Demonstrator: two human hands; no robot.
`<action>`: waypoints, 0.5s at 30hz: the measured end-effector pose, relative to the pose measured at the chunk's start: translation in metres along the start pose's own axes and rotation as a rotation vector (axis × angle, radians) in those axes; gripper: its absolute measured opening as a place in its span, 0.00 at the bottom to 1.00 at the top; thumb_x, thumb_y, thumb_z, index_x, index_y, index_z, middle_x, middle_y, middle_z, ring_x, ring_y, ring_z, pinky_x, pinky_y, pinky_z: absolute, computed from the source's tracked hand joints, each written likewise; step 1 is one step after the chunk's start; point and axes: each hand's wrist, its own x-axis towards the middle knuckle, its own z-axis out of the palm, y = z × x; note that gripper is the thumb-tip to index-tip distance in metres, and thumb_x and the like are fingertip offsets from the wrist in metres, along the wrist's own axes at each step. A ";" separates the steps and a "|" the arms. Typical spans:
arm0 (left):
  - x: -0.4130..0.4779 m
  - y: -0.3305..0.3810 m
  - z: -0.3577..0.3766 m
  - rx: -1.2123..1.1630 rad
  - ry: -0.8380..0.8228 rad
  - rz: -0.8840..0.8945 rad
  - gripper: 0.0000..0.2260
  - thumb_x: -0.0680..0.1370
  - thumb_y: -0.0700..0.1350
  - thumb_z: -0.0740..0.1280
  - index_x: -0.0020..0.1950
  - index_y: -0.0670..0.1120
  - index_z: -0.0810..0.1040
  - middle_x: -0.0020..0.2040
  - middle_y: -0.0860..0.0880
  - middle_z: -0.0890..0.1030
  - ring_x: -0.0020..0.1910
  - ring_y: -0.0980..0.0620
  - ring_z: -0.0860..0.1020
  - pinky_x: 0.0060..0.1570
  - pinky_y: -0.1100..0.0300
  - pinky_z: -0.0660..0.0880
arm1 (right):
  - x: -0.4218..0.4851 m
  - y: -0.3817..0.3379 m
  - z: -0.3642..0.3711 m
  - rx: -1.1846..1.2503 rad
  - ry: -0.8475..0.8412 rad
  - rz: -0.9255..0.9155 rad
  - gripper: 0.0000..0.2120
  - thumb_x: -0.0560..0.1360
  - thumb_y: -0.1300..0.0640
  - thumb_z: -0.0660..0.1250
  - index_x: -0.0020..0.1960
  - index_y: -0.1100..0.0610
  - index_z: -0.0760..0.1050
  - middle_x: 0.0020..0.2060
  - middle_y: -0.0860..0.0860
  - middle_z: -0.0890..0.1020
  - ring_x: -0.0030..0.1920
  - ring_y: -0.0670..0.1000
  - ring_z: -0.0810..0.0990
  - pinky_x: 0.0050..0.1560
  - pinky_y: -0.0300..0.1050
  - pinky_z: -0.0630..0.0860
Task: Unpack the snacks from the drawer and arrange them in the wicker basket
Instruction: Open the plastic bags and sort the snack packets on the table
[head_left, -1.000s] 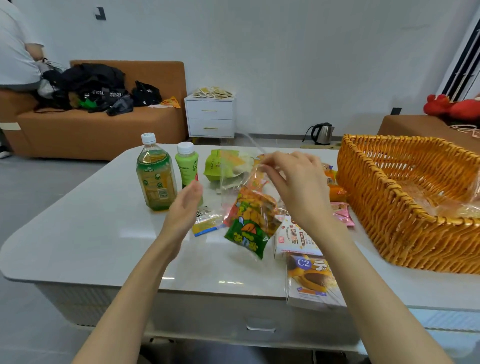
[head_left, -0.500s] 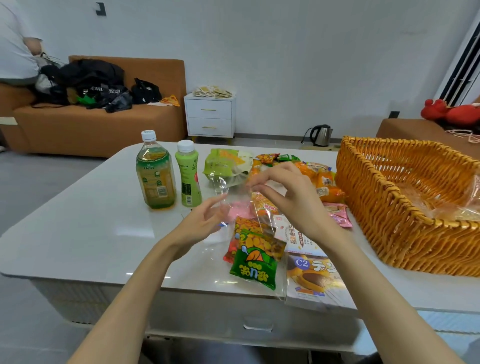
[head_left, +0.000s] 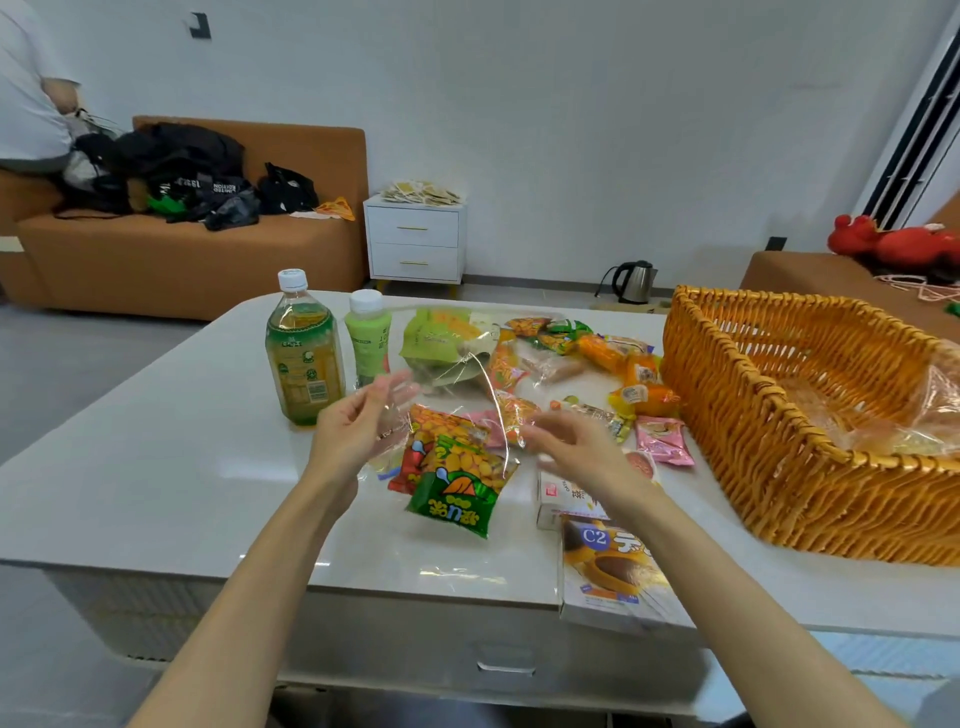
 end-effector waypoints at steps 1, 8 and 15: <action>0.000 0.000 0.000 -0.004 -0.002 -0.004 0.13 0.81 0.51 0.58 0.59 0.52 0.79 0.57 0.50 0.82 0.57 0.52 0.80 0.53 0.56 0.78 | 0.000 0.005 0.003 -0.060 -0.032 -0.014 0.07 0.78 0.54 0.66 0.55 0.52 0.79 0.49 0.50 0.83 0.50 0.51 0.81 0.51 0.46 0.79; -0.001 0.005 0.001 0.077 -0.162 0.138 0.21 0.80 0.59 0.50 0.70 0.56 0.70 0.60 0.61 0.79 0.59 0.63 0.76 0.58 0.63 0.72 | 0.004 0.010 0.012 -0.121 0.274 -0.295 0.09 0.78 0.53 0.66 0.47 0.52 0.85 0.33 0.51 0.83 0.35 0.51 0.79 0.38 0.48 0.76; 0.003 -0.004 0.002 0.081 -0.126 0.073 0.21 0.82 0.56 0.51 0.72 0.52 0.69 0.63 0.53 0.78 0.63 0.54 0.74 0.62 0.57 0.71 | 0.009 0.021 0.019 -0.174 0.064 -0.105 0.09 0.78 0.55 0.66 0.53 0.56 0.84 0.46 0.49 0.85 0.36 0.47 0.80 0.35 0.40 0.76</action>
